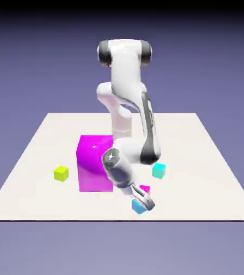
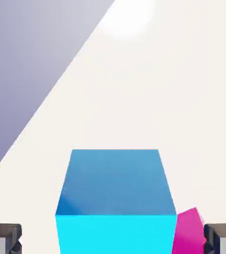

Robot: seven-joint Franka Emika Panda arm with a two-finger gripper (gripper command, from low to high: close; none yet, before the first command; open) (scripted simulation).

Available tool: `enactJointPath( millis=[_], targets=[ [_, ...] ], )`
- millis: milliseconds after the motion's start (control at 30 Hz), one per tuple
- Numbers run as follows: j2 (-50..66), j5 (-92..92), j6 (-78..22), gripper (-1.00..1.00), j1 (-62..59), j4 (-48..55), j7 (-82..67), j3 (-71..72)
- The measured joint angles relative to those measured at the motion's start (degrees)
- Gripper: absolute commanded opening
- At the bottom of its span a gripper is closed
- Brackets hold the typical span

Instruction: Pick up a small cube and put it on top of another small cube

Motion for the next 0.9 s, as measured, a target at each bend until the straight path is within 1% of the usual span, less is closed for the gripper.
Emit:
enactJointPath(
  millis=[33,167,600,633,700,767,800,867,900],
  targets=[
    [0.00,0.06,0.01,-1.00,0.00,0.00,-0.04,0.00],
    [-8.24,-4.58,-7.99,-1.00,-0.08,-0.38,1.68,-1.33],
    [-33.25,-26.09,-12.58,-1.00,13.88,-26.62,-22.89,17.64],
    [-33.25,-26.09,-12.58,-1.00,14.55,-26.62,-22.89,17.64],
    [-29.88,-26.94,-7.60,-1.00,11.72,-28.31,-22.23,17.60],
    [-26.50,-27.79,-2.62,-1.00,12.24,-29.99,-21.55,17.49],
    [-24.84,-28.22,-0.19,1.00,12.38,-30.81,-21.22,17.44],
    [-24.84,-28.41,-0.19,1.00,12.39,-30.82,-21.09,17.42],
    [-26.53,-27.99,-2.67,1.00,12.30,-29.98,-21.43,17.47]
  ],
)
